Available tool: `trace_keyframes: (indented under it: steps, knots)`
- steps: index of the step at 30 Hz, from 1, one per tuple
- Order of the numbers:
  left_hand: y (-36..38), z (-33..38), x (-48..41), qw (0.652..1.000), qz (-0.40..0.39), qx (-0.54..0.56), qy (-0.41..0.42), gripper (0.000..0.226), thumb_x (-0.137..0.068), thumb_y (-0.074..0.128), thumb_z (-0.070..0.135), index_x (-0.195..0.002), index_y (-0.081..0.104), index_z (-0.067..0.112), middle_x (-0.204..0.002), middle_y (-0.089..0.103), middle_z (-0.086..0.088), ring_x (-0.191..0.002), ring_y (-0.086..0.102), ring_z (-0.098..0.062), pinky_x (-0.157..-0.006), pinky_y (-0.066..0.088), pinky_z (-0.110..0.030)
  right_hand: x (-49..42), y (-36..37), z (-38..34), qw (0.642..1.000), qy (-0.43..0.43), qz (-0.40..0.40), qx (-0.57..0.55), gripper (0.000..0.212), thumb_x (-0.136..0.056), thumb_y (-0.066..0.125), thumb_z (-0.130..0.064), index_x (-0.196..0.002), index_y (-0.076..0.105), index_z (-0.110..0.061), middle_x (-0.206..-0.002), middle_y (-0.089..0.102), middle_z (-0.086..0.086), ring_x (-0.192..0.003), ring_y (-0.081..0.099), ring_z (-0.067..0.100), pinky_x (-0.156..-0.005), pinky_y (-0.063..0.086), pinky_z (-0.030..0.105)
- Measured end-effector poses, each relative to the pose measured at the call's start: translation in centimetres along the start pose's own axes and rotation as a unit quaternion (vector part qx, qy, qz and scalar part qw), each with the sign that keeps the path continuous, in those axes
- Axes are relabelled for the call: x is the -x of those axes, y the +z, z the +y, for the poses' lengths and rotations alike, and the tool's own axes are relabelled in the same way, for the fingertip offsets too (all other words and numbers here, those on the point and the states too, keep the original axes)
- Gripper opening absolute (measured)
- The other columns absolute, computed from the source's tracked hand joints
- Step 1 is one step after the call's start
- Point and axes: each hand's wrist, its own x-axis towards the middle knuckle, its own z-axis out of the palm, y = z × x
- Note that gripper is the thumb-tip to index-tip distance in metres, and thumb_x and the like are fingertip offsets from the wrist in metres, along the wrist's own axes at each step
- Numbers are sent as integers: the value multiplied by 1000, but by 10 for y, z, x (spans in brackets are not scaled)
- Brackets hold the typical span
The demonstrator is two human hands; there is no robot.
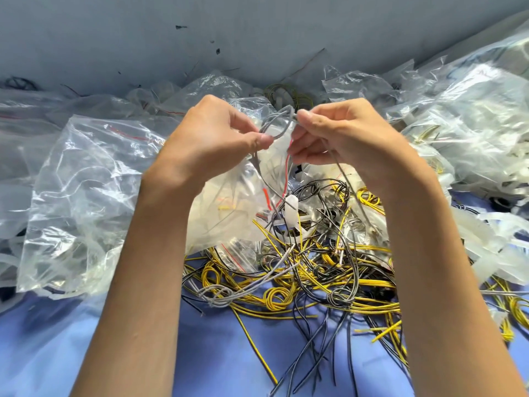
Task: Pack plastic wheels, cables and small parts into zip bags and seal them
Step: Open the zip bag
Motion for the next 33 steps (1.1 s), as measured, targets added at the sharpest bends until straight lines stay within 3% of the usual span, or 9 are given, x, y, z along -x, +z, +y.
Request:
trace_keyframes:
  steps: [3, 7, 10, 12, 16, 20, 27, 30, 33]
  knots:
    - [0, -1, 0, 1000, -10, -1, -3, 11, -82, 72, 31, -78, 76, 21, -54, 58, 8, -42, 43, 5, -51, 37, -13, 3, 2, -4, 998, -13, -58, 10, 26, -97, 52, -24, -85, 71, -11, -84, 75, 6, -80, 72, 18, -80, 58, 29]
    - [0, 3, 2, 1000, -26, 17, 2, 12, -88, 65, 29, -83, 76, 26, -85, 74, -3, -77, 60, -4, -77, 46, -26, 2, 11, 0, 996, 0, -64, 64, 22, -95, 53, -30, -101, 71, -19, -105, 72, 2, -99, 68, 12, -94, 52, 34]
    - [3, 4, 2, 1000, -21, -1, 0, 21, -91, 55, 15, -87, 76, 16, -79, 72, -4, -69, 52, -5, -68, 41, -17, -1, 22, -1, 994, -4, -71, 78, 34, -99, 42, -34, -114, 66, -15, -120, 66, 3, -107, 63, 11, -96, 50, 29]
    - [3, 5, 2, 1000, -7, 6, 1, 32, -88, 45, 6, -81, 74, 17, -61, 65, 8, -55, 48, 2, -58, 37, -9, -1, 29, -3, 996, 12, -87, 31, 39, -101, 36, -33, -117, 63, -9, -115, 65, 0, -91, 65, 5, -82, 54, 19]
    - [1, 3, 0, 1000, 16, 1, 8, 28, -86, 44, 5, -84, 72, 9, -86, 68, -21, -66, 45, -13, -65, 38, -25, -3, 35, 2, 990, -21, -103, 93, 37, -101, 34, -34, -112, 62, -12, -75, 54, -16, -64, 51, -6, -81, 54, 30]
    - [-5, 3, 2, 1000, 14, 19, 14, 22, -86, 53, 7, -84, 73, 15, -71, 63, 7, -51, 45, 5, -54, 35, -6, -5, 34, 7, 990, -29, -109, 84, 33, -102, 39, -28, -132, 54, -26, -60, 46, -18, -51, 45, -7, -67, 46, 23]
    - [-7, 16, 12, 998, -54, -19, 32, 29, -83, 53, 7, -93, 75, 23, -41, 48, 13, -39, 44, 2, -40, 28, -4, -2, 23, 6, 943, -80, -46, 320, 11, -85, 67, -33, -86, 77, -30, -53, 62, -12, -46, 44, -1, -44, 33, 14]
    - [-1, 27, 17, 994, -84, -34, 62, 24, -76, 56, 17, -82, 77, 26, -43, 52, 6, -43, 43, -5, -40, 32, -12, -1, 25, 0, 944, -115, -22, 308, 41, -81, 62, -18, -42, 52, -24, -37, 42, -7, -39, 39, 2, -39, 29, 16]
    - [0, 34, 18, 997, -27, -22, 76, 26, -80, 54, 7, -87, 76, 20, -53, 62, 8, -42, 50, 4, -43, 33, -5, 2, 32, -4, 925, -121, -96, 347, 23, -84, 57, -8, -66, 67, -18, -65, 63, -4, -62, 58, 3, -53, 43, 23]
